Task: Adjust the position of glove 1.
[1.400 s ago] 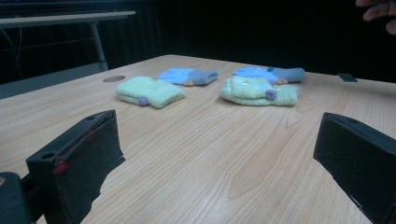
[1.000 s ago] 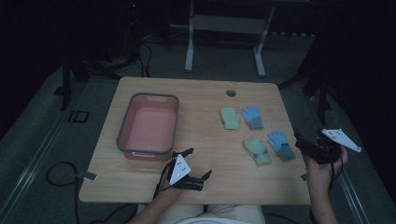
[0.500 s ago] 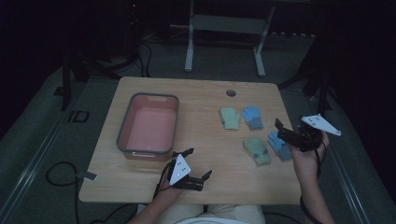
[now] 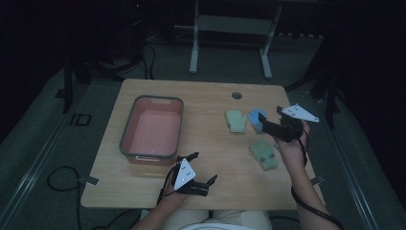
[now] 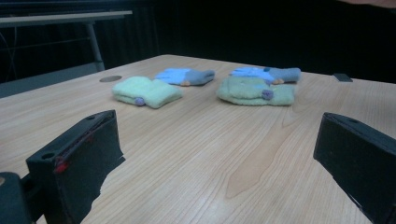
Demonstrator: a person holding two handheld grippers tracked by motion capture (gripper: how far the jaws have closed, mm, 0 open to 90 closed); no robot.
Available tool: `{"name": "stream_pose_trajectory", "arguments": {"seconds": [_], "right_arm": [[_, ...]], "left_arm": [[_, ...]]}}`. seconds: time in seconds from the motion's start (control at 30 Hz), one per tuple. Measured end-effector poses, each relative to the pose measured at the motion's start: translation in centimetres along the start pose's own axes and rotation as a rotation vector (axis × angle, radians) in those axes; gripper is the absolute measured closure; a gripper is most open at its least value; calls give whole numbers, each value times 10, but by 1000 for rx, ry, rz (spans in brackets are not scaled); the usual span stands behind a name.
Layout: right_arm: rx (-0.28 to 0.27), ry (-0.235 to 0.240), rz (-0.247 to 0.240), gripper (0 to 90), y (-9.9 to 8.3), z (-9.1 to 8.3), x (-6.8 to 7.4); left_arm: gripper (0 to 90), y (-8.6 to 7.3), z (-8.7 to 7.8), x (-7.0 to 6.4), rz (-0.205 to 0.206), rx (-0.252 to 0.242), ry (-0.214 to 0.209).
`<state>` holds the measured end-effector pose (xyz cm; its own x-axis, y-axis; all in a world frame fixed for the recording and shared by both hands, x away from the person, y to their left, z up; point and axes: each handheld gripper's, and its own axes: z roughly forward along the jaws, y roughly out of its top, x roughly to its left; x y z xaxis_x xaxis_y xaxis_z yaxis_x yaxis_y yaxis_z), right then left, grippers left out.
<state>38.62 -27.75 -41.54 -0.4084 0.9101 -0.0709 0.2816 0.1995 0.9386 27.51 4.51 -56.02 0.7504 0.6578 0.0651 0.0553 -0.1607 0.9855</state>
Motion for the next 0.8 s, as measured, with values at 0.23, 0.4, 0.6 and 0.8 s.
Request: {"name": "stream_pose_trajectory", "arguments": {"seconds": [0.23,0.4,0.6,0.8], "right_arm": [[21,35,-20,276,4,29,11],[63,49,-6,318,6,58,17],[131,46,1,429,-4,91,22],[208,56,13,593,-17,118,23]], "left_arm": [[6,0,0,0,0,-1,0],[6,0,0,0,3,0,0],[5,0,0,0,2,0,1],[5,0,0,0,-2,-3,4]]}}
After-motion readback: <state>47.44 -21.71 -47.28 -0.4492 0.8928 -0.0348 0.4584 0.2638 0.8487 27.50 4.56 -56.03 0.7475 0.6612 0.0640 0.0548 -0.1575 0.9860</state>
